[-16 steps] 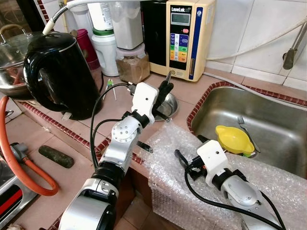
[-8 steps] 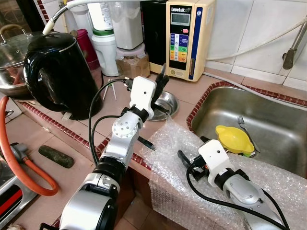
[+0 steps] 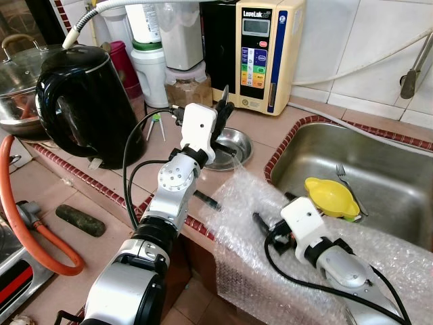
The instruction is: Kitchen organization
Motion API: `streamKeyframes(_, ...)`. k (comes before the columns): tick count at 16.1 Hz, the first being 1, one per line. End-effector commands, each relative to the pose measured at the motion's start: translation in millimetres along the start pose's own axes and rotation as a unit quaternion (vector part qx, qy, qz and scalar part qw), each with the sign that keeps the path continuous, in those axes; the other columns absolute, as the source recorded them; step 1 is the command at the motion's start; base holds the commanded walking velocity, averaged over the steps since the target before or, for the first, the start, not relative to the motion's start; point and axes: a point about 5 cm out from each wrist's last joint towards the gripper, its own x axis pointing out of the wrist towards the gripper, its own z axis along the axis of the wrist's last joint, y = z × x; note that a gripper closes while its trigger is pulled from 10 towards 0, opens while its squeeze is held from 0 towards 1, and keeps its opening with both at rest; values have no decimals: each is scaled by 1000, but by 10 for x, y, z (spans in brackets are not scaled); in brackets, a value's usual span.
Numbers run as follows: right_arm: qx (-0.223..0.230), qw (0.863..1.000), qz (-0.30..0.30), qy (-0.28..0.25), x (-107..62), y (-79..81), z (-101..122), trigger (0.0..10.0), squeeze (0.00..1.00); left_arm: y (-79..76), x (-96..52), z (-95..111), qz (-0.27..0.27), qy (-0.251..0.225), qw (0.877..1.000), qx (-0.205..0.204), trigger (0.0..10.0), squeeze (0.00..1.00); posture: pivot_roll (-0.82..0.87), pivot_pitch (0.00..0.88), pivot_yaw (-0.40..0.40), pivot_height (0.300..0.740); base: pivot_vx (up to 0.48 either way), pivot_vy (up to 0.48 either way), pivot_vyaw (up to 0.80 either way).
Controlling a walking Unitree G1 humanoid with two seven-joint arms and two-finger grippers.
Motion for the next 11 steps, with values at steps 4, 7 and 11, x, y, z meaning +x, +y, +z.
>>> streamKeyframes(4,32,992,-42,-111,-22,-189,382,10000,0,-17,-35,61,-20,-36,998,54,0,0,-47,0,93,740,0,0,0)
streamKeyframes(7,48,989,-35,-137,-25,-213,504,10000,0,-104,-96,-43,-33,-23,994,100,0,0,-45,0,86,740,0,0,0)
streamKeyframes(11,49,991,-15,-124,-25,-125,418,10000,0,-200,-126,-146,-56,-6,987,151,0,0,-49,0,90,740,0,0,0)
